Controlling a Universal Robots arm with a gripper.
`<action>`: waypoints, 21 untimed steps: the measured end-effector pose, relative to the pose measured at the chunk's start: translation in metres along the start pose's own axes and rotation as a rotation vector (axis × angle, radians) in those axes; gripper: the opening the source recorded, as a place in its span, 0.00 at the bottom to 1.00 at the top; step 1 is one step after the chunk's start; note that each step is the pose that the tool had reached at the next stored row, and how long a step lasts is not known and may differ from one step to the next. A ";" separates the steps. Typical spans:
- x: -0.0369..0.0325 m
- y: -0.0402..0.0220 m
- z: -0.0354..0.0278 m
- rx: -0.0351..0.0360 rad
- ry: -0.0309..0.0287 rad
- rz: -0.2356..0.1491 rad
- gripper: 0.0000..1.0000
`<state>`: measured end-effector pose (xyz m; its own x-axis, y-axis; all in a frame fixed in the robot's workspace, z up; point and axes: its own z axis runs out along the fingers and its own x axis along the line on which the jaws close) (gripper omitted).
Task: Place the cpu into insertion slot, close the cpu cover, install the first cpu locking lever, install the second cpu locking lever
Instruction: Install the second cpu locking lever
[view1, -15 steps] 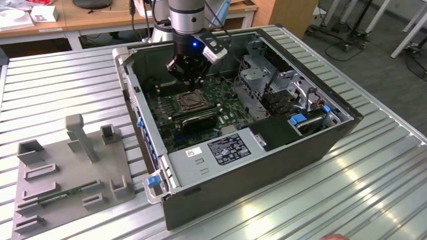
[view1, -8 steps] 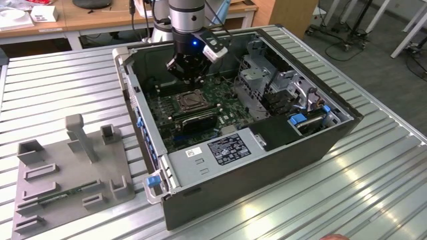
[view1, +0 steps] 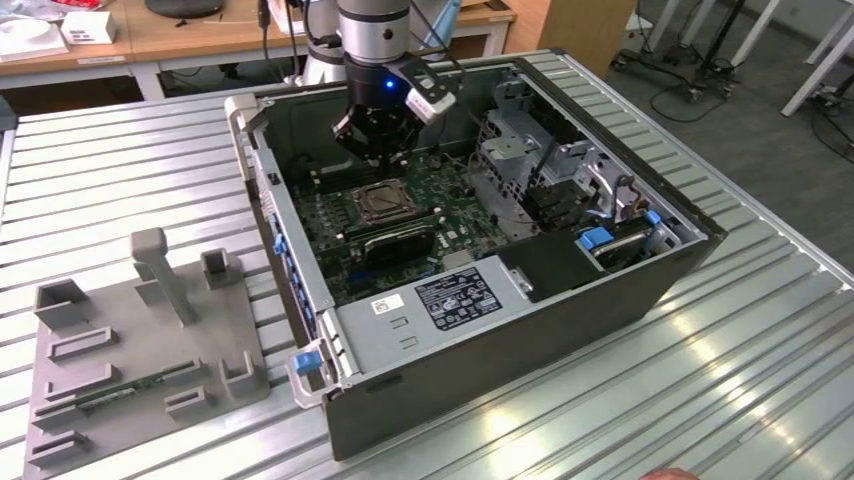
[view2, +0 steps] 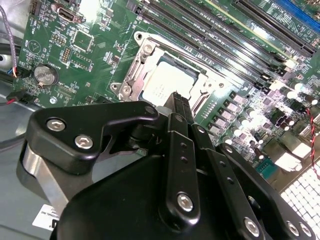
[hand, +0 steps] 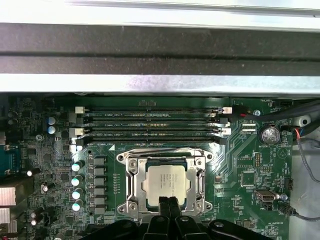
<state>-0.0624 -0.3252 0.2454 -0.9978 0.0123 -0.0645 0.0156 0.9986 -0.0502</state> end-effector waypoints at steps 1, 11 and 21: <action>0.0000 0.0000 -0.0001 -0.0001 -0.0001 0.000 0.11; -0.0001 -0.0018 -0.0010 0.0002 0.0001 0.000 0.11; -0.0001 -0.0048 -0.0010 0.0003 0.0000 0.000 0.11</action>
<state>-0.0624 -0.3299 0.2467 -0.9978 0.0124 -0.0645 0.0156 0.9986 -0.0505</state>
